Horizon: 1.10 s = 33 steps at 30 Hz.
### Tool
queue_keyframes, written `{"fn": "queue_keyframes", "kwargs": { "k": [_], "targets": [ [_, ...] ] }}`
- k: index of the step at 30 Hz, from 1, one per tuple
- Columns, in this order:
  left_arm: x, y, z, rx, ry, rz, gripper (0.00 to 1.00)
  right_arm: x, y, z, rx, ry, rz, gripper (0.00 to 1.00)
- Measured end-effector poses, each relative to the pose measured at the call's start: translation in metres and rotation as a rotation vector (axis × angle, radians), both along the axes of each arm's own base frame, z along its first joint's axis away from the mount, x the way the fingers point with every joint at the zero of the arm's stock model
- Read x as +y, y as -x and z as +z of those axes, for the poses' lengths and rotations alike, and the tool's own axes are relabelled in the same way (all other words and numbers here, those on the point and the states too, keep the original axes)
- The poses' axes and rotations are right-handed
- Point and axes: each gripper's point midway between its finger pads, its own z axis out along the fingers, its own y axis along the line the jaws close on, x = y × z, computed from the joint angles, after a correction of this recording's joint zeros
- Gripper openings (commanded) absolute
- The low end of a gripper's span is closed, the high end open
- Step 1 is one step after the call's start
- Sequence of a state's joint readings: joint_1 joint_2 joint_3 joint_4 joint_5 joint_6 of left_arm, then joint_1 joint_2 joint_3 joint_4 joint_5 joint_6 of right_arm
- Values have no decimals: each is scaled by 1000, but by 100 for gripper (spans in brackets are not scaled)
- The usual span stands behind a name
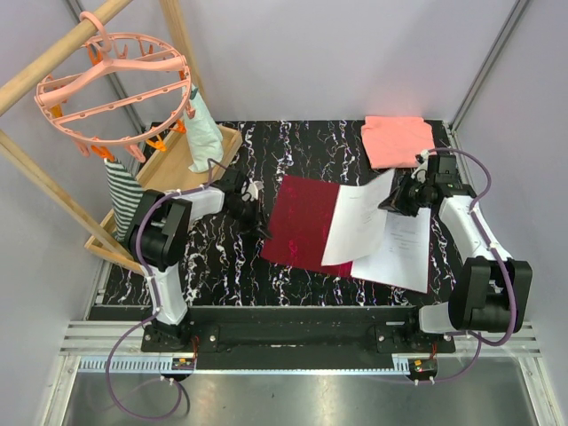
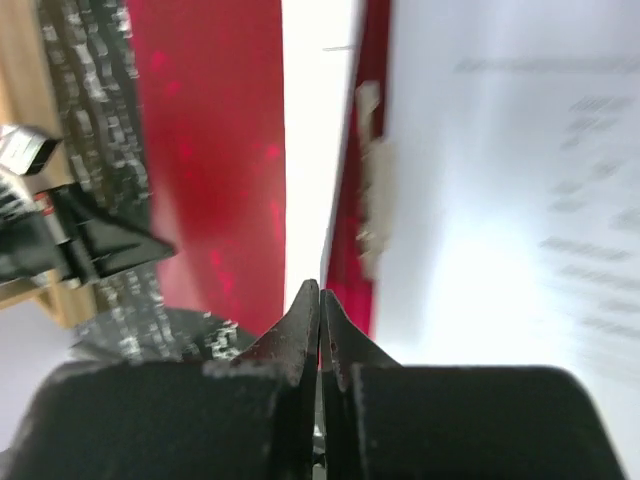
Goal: Put the files into the folder
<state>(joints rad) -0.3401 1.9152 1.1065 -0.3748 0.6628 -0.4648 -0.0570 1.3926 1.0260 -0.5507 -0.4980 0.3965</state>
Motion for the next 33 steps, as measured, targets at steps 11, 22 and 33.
{"fn": "queue_keyframes", "kwargs": {
  "k": [11,22,33],
  "targets": [
    [39,5,1,-2,-152,-26,0,-49,12,-28,60,262,-48,0],
    [71,-6,1,1,-203,52,0,-55,19,-32,87,305,-41,0],
    [81,-11,1,-4,-204,74,0,-56,19,-33,83,312,-33,0]
  ]
}}
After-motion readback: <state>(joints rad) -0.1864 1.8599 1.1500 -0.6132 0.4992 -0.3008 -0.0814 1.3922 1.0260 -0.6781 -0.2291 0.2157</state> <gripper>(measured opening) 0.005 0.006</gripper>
